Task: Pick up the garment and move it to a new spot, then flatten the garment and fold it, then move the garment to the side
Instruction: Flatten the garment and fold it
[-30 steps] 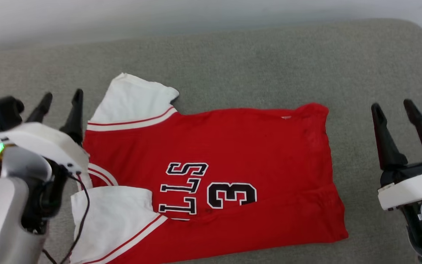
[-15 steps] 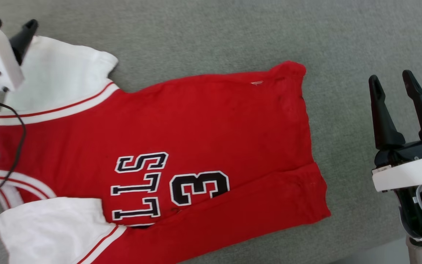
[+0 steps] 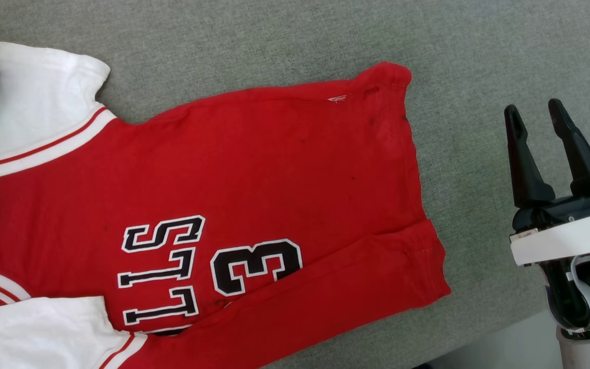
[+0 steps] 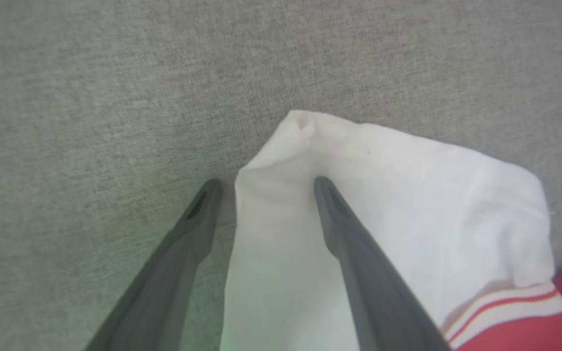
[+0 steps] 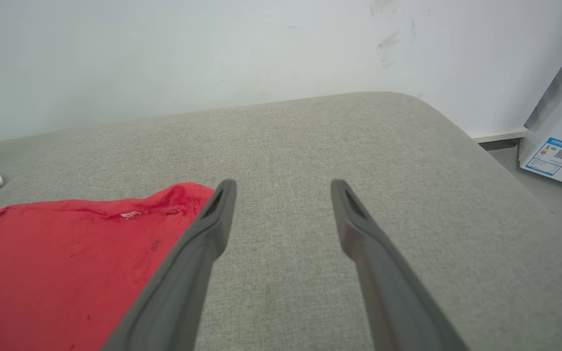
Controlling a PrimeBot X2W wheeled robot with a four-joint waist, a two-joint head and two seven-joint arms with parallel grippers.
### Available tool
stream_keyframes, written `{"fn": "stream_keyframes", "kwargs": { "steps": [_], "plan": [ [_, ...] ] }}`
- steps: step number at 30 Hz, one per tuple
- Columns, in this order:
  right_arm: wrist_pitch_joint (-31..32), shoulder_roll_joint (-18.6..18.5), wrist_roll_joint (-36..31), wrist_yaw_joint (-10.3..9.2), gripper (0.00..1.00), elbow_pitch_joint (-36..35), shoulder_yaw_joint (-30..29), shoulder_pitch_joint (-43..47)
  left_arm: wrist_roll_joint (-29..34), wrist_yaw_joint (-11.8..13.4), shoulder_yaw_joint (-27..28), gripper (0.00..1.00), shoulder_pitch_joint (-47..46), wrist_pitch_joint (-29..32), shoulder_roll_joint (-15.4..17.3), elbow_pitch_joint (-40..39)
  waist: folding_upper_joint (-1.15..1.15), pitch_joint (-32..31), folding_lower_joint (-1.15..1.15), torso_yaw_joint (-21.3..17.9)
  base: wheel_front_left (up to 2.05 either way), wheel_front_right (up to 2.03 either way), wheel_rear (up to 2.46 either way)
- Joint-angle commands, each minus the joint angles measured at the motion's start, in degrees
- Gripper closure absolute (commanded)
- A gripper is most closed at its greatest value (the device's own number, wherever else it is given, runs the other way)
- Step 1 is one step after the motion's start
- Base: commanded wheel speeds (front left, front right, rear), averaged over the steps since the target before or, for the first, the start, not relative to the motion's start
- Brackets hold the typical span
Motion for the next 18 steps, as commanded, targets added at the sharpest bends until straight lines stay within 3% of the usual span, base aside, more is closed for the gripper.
{"fn": "stream_keyframes", "kwargs": {
  "steps": [1, 2, 9, 18],
  "plan": [
    [-0.19, -0.21, 0.51, -0.04, 0.00, 0.38, 0.09, -0.80, -1.69, 0.45, -2.40, 0.91, 5.48, 2.20, -3.08, 1.57, 0.00, 0.24, 0.00, -0.06, 0.00, 0.00, 0.00],
    [-0.01, -0.37, 0.97, -0.04, 0.00, 0.63, 0.18, -0.90, -2.15, 0.49, -2.38, 1.00, 6.07, 1.62, -3.88, 1.39, 0.00, 0.17, 0.00, 0.04, 0.00, 0.00, 0.00],
    [4.50, -3.73, 6.55, -0.04, 0.00, 4.44, 1.33, -2.95, -2.53, -0.10, -0.83, 1.00, 7.23, -2.99, -4.54, 0.54, 0.00, -2.43, 0.00, 2.07, 0.00, 0.00, 0.00],
    [21.78, -11.95, 16.59, -0.04, 0.00, 13.72, 5.61, -10.76, -0.84, -3.83, -0.39, 1.00, 4.00, -11.04, -6.83, -4.02, 0.00, -5.98, 0.00, 9.00, 0.00, 0.00, 0.00]
  ]
}}
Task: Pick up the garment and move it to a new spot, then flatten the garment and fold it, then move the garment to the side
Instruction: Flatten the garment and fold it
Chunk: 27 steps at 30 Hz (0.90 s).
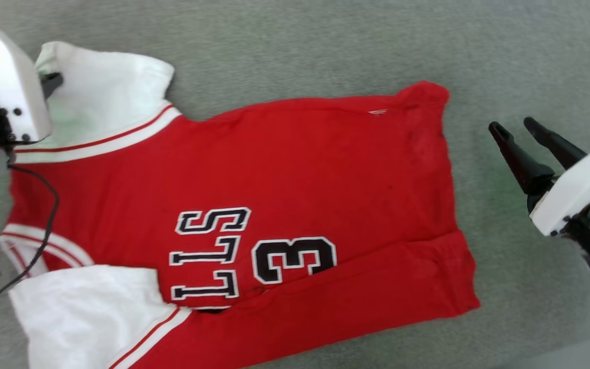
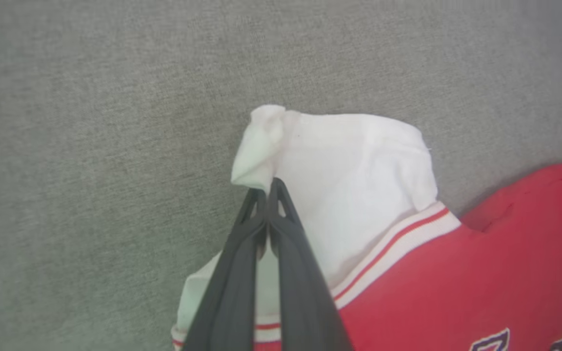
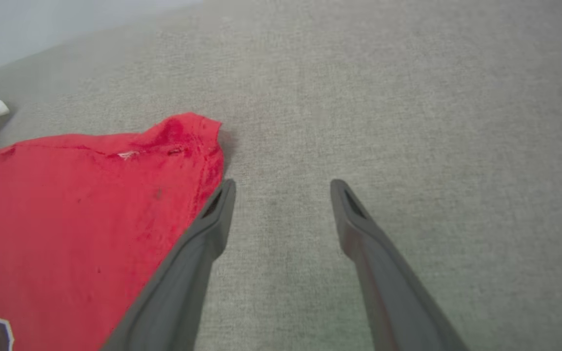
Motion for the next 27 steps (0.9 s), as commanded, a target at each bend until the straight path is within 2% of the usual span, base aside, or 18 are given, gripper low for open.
{"fn": "stream_keyframes", "kwargs": {
  "steps": [1, 6, 12, 15, 16, 17, 18, 19, 21, 27],
  "plan": [
    [3.53, -1.62, 1.82, -0.02, 0.00, 1.42, 1.12, -2.96, 1.03, -0.63, -1.14, 1.00, -0.97, -0.11, -0.73, -1.19, 0.00, -1.19, 0.00, 3.61, 0.00, 0.00, 0.00],
    [11.54, -4.38, 4.09, -0.02, 0.00, 5.07, 3.20, -8.89, 2.36, -1.75, -3.24, 1.00, -2.96, -0.69, -2.42, -5.47, 0.00, 0.22, 0.00, 7.49, 0.00, 0.00, 0.00],
    [17.67, -3.83, 4.47, -0.02, 0.00, 11.67, 6.00, -15.45, 3.56, -2.44, -4.48, 1.00, -3.97, -2.35, -3.99, -7.92, 0.00, 2.11, 0.00, 10.22, 0.00, 0.00, 0.00],
    [23.50, -3.19, 4.90, -0.02, 0.00, 16.36, 8.47, -15.75, 4.00, -2.86, -4.91, 1.00, -3.73, -3.22, -4.23, -7.99, 0.00, 2.24, 0.00, 10.92, 0.00, 0.00, 0.00],
    [25.43, -3.13, 4.78, -0.03, 0.41, 17.35, 9.54, -15.74, 4.01, -2.94, -4.95, 1.00, -3.67, -3.40, -4.34, -7.97, 0.00, 2.23, 0.00, 11.09, 0.00, 0.00, 0.00],
    [25.43, -3.13, 4.78, -0.03, 0.41, 17.35, 9.54, -15.74, 4.01, -2.94, -4.95, 1.00, -3.67, -3.40, -4.34, -7.97, 0.00, 2.23, 0.00, 11.09, 0.00, 0.00, 0.00],
    [27.01, -3.13, 4.70, -0.02, 0.76, 18.07, 10.39, -15.72, 3.91, -3.05, -5.00, 1.00, -3.60, -3.61, -4.43, -7.90, 0.00, 2.20, 0.00, 11.25, 0.00, 0.00, 0.00],
    [28.08, -3.15, 4.89, -0.02, 1.00, 18.45, 11.05, -15.84, 3.88, -3.18, -4.97, 1.00, -3.50, -3.89, -4.45, -7.80, 0.00, 2.13, 0.00, 11.36, 0.00, 0.00, 0.00],
    [28.79, -3.42, 4.79, -0.02, 1.00, 18.26, 11.86, -16.63, 3.59, -3.35, -4.64, 1.00, -2.93, -4.61, -4.46, -7.56, 0.00, 1.76, 0.00, 11.48, 0.00, 0.00, 0.00],
    [23.43, -5.52, 3.48, -0.02, 1.00, 13.82, 10.30, -19.24, 2.76, -3.15, -2.63, 1.00, 0.19, -8.62, -4.03, -7.13, 0.00, -1.59, 0.00, 11.65, 0.00, 0.00, 0.00]
  ]
}}
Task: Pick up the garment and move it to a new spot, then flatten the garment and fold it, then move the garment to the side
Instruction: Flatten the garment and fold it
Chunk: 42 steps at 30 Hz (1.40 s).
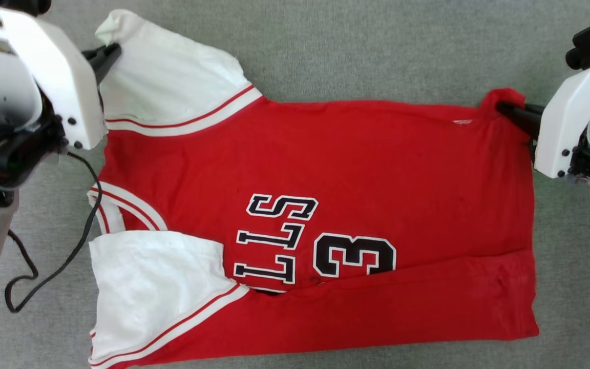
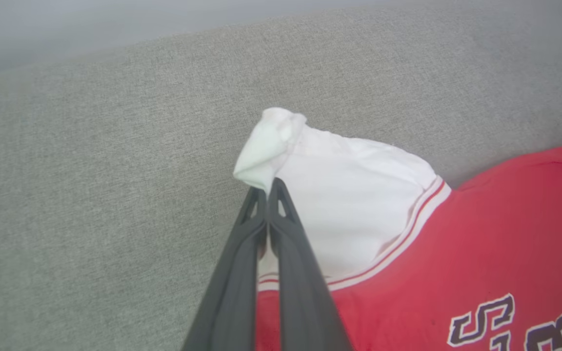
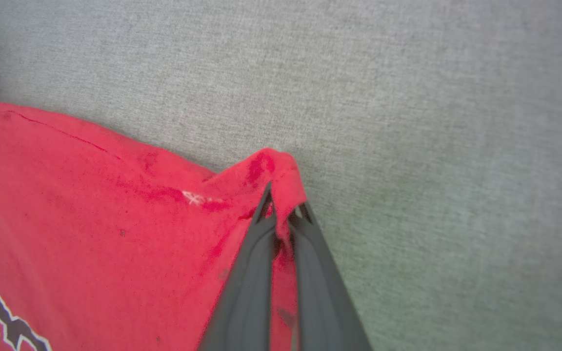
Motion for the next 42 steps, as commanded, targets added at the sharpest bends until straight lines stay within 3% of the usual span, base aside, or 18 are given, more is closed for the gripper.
{"fn": "stream_keyframes", "kwargs": {
  "steps": [1, 8, 14, 18, 24, 25, 26, 27, 32, 37, 42],
  "plan": [
    [-1.06, -0.43, -0.48, -0.02, 1.00, -1.23, -0.43, 0.76, -0.24, 0.29, 0.77, 1.00, 1.59, -1.28, 0.42, -0.06, 0.00, -2.06, 0.00, 0.16, 0.00, 0.00, 0.00],
    [-4.11, -0.73, -1.25, -0.02, 1.00, -7.13, -3.15, 9.21, -1.61, 1.45, 3.78, 1.00, 13.17, -9.27, 0.61, -2.57, 0.00, -9.43, 0.00, 1.02, 0.00, 0.00, 0.00],
    [-5.18, 0.39, -2.59, -0.02, 1.00, -11.17, -5.66, 19.72, -1.85, 4.43, 4.91, 1.00, 27.40, -15.25, 0.31, -5.91, 0.00, -14.43, 0.00, 1.80, 0.00, 0.00, 0.00],
    [-5.22, 2.30, -2.70, -0.02, 1.00, -11.99, -7.21, 26.44, -3.57, 6.48, 5.07, 1.00, 36.70, -18.31, -1.79, -6.78, 0.00, -17.07, 0.00, 2.42, 0.00, 0.00, 0.00],
    [-6.11, 4.76, -3.99, -0.02, 0.99, -11.28, -8.95, 33.98, -5.88, 7.52, 4.71, 1.00, 46.40, -21.57, -4.95, -3.73, 0.00, -18.87, 0.00, 2.38, 0.00, 0.00, 0.00],
    [-6.31, 5.27, -4.12, -0.02, 0.71, -10.96, -9.00, 34.91, -6.21, 7.50, 4.32, 0.96, 47.22, -21.94, -5.80, -3.07, 0.00, -18.94, 0.00, 2.33, 0.00, 0.00, 0.00],
    [-6.99, 5.53, -4.46, -0.02, 0.07, -10.78, -8.92, 35.63, -6.36, 7.38, 4.00, 0.35, 47.62, -22.50, -6.64, -2.42, 0.00, -18.98, 0.00, 2.28, 0.00, 0.00, 0.00],
    [-7.67, 5.83, -4.66, -0.02, 0.00, -10.54, -8.95, 36.20, -6.11, 7.28, 3.77, 0.00, 47.88, -23.23, -7.26, -1.93, 0.00, -19.02, 0.00, 2.23, 0.00, 0.00, 0.00],
    [-13.46, 7.49, -6.26, -0.02, 0.00, -9.16, -9.84, 39.27, -3.42, 6.95, 2.79, 0.00, 48.02, -28.07, -9.10, 0.47, 0.00, -19.34, 0.00, 2.05, 0.00, 0.00, 0.00],
    [-20.00, 7.78, -6.84, -0.02, 0.00, -12.58, -10.79, 41.68, 1.19, 7.30, 3.04, 0.00, 46.69, -35.37, -9.56, -0.79, 0.00, -20.59, 0.00, 1.60, 0.00, 0.00, 0.00],
    [-20.17, 6.89, -6.81, -0.02, 0.00, -17.77, -13.20, 42.21, 5.22, 9.12, 3.41, 0.00, 45.64, -40.51, -9.92, -4.63, 0.00, -22.25, 0.00, 0.72, 0.00, 0.00, 0.00]
  ]
}}
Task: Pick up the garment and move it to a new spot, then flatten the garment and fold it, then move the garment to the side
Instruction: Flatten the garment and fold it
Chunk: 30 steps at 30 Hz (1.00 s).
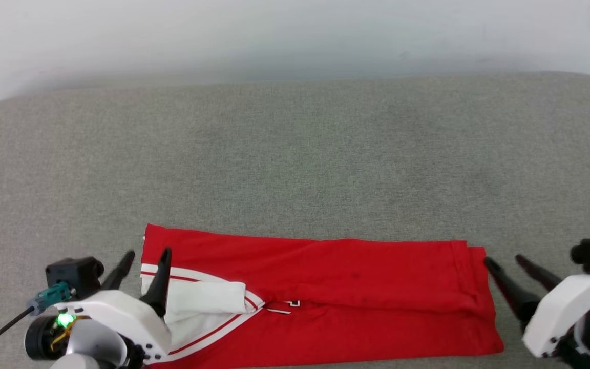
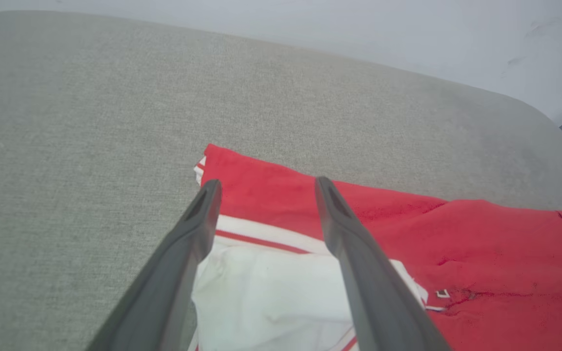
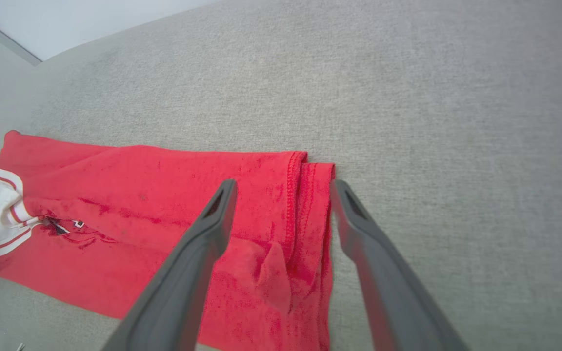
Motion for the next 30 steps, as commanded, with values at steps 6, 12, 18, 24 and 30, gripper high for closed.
{"fn": "stream_keyframes", "kwargs": {
  "steps": [6, 12, 18, 24, 30],
  "plan": [
    [6.32, -2.73, -0.03, -0.02, 0.00, -2.47, -6.77, -1.38, 6.37, 2.53, -0.88, 0.00, -2.98, -6.25, -1.13, -4.51, 0.00, -1.62, 0.01, 0.08, 0.00, 0.00, 0.00],
    [15.28, -4.47, -1.16, -0.02, 0.00, -3.24, -10.15, -1.72, 10.65, 4.21, -1.60, 0.00, -3.89, -12.02, -2.74, -6.56, 0.00, -0.12, 0.01, 2.53, 0.00, 0.00, 0.00],
    [21.52, -2.45, -1.12, -0.02, 0.00, -2.04, -10.26, -0.02, 12.84, 4.71, -3.24, 0.00, -4.56, -14.11, -3.85, -6.50, 0.00, 2.04, 0.01, 6.89, 0.00, 0.00, 0.00],
    [23.29, 0.68, 1.17, -0.02, 0.00, 3.08, -9.07, 0.91, 14.86, 5.06, -4.84, 0.00, -6.07, -15.17, -4.66, -6.69, 0.00, 3.98, 0.01, 10.31, 0.00, 0.00, 0.00],
    [24.71, 1.89, 3.64, -0.02, 0.29, 8.36, -5.76, 1.10, 16.05, 5.45, -5.45, 0.00, -6.49, -15.57, -4.62, -6.70, 0.00, 4.01, 0.01, 11.25, 0.00, 0.00, 0.00]
  ]
}}
